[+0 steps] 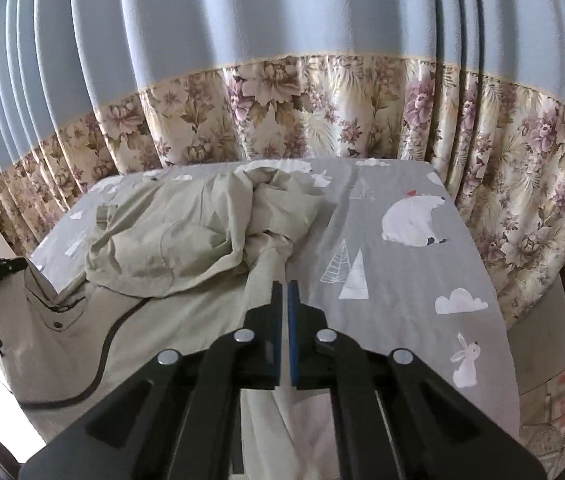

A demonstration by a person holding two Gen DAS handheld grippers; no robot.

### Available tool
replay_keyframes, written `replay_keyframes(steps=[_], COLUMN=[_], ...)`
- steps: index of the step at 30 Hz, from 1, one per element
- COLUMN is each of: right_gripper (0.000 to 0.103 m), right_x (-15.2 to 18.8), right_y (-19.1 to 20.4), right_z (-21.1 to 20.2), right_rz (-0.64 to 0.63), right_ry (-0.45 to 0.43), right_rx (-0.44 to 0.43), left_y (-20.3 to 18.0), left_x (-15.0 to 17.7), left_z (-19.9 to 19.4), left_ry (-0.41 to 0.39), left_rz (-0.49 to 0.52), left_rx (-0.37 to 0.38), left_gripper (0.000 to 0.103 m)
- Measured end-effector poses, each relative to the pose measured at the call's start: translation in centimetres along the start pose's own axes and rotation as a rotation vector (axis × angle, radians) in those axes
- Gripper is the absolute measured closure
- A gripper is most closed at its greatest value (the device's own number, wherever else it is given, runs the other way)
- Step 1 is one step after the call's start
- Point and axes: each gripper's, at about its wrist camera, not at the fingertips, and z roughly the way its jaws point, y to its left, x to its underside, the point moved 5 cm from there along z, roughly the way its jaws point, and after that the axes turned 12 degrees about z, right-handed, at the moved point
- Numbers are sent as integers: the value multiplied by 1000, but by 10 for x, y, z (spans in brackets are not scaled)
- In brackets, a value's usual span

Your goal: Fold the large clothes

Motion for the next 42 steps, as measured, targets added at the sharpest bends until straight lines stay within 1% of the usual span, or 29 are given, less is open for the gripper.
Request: replay_keyframes(steps=[1, 2, 3, 4, 5, 6, 7, 8, 9, 10, 11, 12, 13, 14, 15, 16, 18, 20, 22, 25, 27, 28, 30, 33, 34, 35, 36, 40, 42], right_gripper=[101, 99, 98, 97, 97, 97, 96, 96, 84, 61, 48, 43, 41, 39, 32, 27, 24, 23, 23, 23, 23, 23, 23, 23, 22, 20, 15, 11, 11], right_x=[3, 10, 15, 19, 25, 30, 34, 38, 43, 48, 53, 57, 61, 66, 73, 77, 92, 106, 121, 140, 147, 151, 157, 170, 173, 175, 178, 183, 184], right_y=[-1, -3, -5, -7, -10, -14, -16, -19, -20, -20, -18, -15, -11, -8, -6, -4, -2, -3, -7, -15, -19, -21, -27, -35, -35, -32, -30, -24, -24], right_z=[1, 4, 5, 7, 9, 11, 11, 11, 11, 10, 6, 3, 0, -3, -8, -10, -15, -14, -13, -13, -14, -13, -10, -1, 1, -1, 1, 4, 3], right_rz=[-8, -13, -10, -10, -9, 5, 24, 55, 77, 86, 82, 71, 62, 59, 63, 64, 60, 63, 79, 103, 126, 137, 170, 221, 228, 203, 186, 126, 126], right_ry=[6, 30, 43, 48, 56, 57, 55, 52, 52, 46, 28, 16, 13, 16, 22, 25, 46, 81, 112, 142, 149, 156, 167, 209, 208, 183, 195, 175, 169], right_rx=[11, 12, 20, 31, 48, 50, 38, 24, 15, 15, 21, 21, 16, 10, 2, 1, 21, 56, 65, 81, 77, 74, 87, 101, 102, 111, 130, 187, 196], left_y=[-6, -10, -12, -13, -11, -10, -8, -7, -7, -6, -6, -7, -7, -7, -6, -7, -9, -16, -23, -37, -44, -46, -50, -48, -48, -48, -48, -52, -52], left_x=[2, 5, 7, 11, 14, 17, 22, 27, 34, 39, 44, 49, 54, 57, 61, 67, 78, 93, 106, 119, 123, 125, 128, 131, 133, 134, 135, 136, 136], left_z=[2, 2, 1, 0, -2, -4, -5, -6, -6, -5, -6, -7, -10, -13, -16, -19, -19, -12, -4, 6, 10, 11, 14, 21, 24, 26, 30, 37, 37], left_ry=[13, 17, 20, 24, 29, 31, 33, 37, 48, 57, 67, 72, 74, 71, 65, 59, 67, 97, 110, 126, 118, 105, 104, 110, 116, 123, 136, 161, 174], left_rz=[26, 44, 55, 62, 56, 52, 44, 34, 21, 14, 8, 4, 0, -5, -12, -22, -35, -41, -38, -19, -4, -7, -13, -45, -53, -57, -59, -28, -27], left_rx=[8, -4, -18, -50, -78, -98, -112, -111, -105, -102, -105, -114, -123, -125, -121, -108, -84, -50, -26, -16, -28, -40, -14, -14, -11, -8, -4, -43, -41], left_gripper=[98, 94, 87, 80, 56, 35, 29, 25, 23, 22, 18, 15, 14, 10, 4, 3, 3, 3, 3, 5, 6, 6, 5, 3, 3, 3, 3, 3, 3])
